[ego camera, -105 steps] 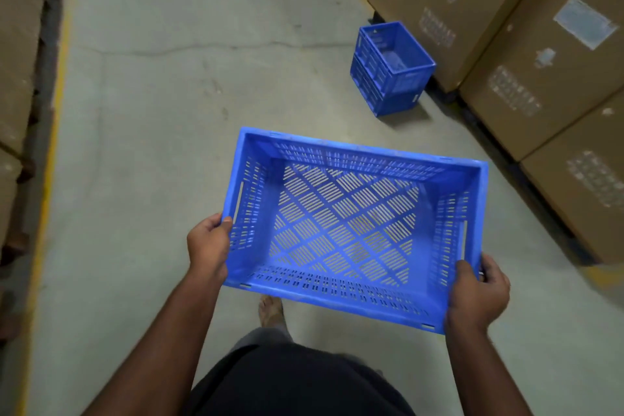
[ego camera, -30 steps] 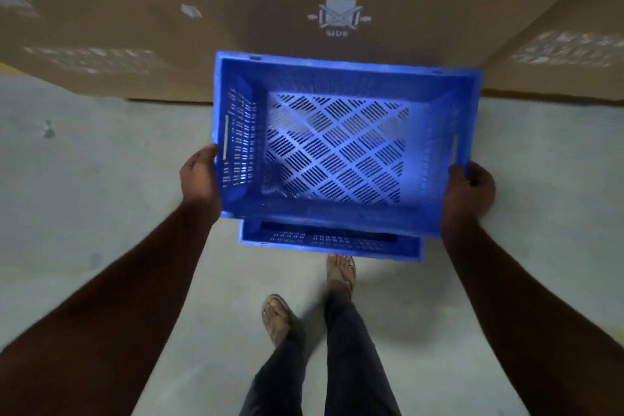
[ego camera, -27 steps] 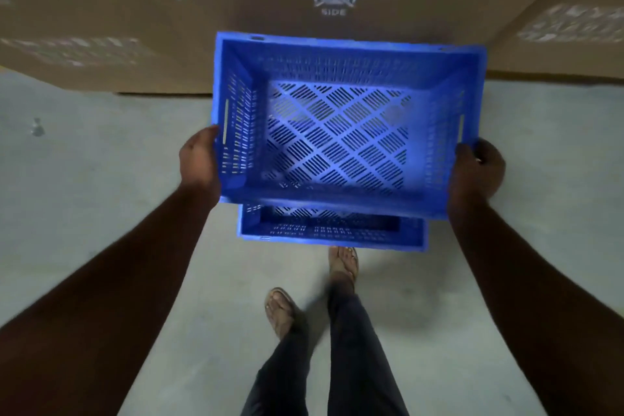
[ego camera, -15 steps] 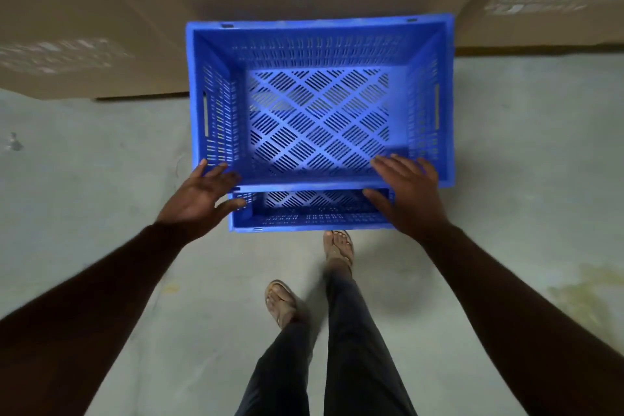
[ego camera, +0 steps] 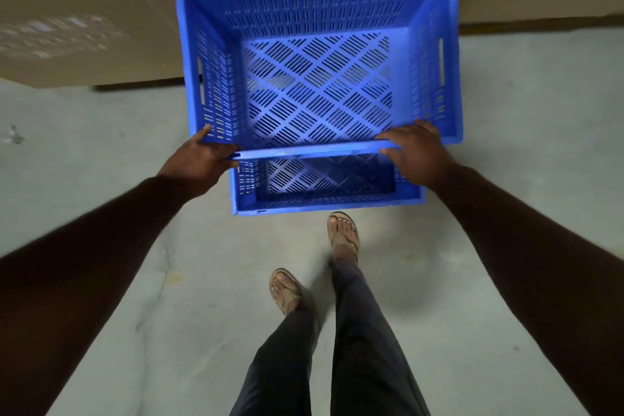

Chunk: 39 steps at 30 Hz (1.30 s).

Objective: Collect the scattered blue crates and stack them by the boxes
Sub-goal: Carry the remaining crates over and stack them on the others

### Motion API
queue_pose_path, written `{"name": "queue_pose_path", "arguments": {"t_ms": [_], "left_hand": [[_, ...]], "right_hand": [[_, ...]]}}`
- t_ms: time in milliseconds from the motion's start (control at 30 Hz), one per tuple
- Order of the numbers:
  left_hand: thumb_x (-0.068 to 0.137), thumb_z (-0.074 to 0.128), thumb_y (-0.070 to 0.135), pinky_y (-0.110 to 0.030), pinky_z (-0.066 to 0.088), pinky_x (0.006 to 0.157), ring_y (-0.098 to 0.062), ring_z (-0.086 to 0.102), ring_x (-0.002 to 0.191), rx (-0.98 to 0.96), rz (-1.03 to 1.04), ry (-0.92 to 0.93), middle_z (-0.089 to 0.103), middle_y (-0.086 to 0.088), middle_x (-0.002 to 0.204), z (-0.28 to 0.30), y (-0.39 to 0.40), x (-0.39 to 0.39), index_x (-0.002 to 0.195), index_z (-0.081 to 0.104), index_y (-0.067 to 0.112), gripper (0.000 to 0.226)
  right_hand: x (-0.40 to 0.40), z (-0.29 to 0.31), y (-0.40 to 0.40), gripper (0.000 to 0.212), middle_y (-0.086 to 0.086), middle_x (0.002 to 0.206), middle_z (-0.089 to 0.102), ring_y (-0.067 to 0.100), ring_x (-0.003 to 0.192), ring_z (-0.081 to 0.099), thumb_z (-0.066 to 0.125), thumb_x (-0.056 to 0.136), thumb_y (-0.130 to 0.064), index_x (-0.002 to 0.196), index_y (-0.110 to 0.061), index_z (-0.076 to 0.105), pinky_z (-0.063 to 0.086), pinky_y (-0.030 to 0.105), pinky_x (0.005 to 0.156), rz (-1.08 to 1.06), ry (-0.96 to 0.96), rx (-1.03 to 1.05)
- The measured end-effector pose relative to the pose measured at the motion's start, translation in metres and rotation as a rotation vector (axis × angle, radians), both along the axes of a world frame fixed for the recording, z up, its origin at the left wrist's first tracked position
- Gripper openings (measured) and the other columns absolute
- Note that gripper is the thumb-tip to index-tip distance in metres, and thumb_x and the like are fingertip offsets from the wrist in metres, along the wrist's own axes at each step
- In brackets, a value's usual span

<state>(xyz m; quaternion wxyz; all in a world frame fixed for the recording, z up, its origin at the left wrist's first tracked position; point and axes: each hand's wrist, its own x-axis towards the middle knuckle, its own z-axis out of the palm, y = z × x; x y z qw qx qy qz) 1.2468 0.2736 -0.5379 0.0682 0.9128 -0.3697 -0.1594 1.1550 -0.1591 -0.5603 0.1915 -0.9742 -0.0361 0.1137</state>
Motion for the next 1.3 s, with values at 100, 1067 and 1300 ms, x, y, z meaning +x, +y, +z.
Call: {"name": "queue_pose_path", "arguments": {"t_ms": [100,1067,1300], "left_hand": [[0.092,0.067,0.019,-0.011,-0.007,0.119,-0.038,0.074,0.096,0.034,0.077,0.073,0.076,-0.020,0.100,0.004,-0.004,-0.001,0.120,0.069,0.000,0.034],[0.099,0.058,0.025,-0.041,0.049,0.086,-0.039,0.062,0.105,0.163,0.278,0.196,0.069,-0.016,0.119,0.019,-0.012,-0.051,0.133,0.063,0.025,0.035],[0.096,0.060,0.019,-0.045,0.052,0.083,-0.043,0.062,0.101,0.210,0.220,0.152,0.068,-0.020,0.114,0.029,-0.016,-0.088,0.134,0.061,0.022,0.038]], "right_hand": [[0.005,0.010,0.000,0.053,0.005,0.084,0.075,0.030,0.086,0.072,0.048,0.083,-0.067,0.102,-0.025,0.077,0.050,0.040,0.087,0.003,0.011,0.041],[-0.047,0.028,-0.002,0.031,0.017,0.125,0.069,0.038,0.118,0.062,0.054,0.099,-0.029,0.122,-0.013,0.068,0.046,0.049,0.101,0.006,0.177,-0.170],[-0.070,0.026,-0.010,0.028,0.020,0.113,0.072,0.041,0.108,0.066,0.057,0.097,-0.028,0.114,-0.010,0.071,0.051,0.048,0.094,0.100,0.144,-0.141]]}}
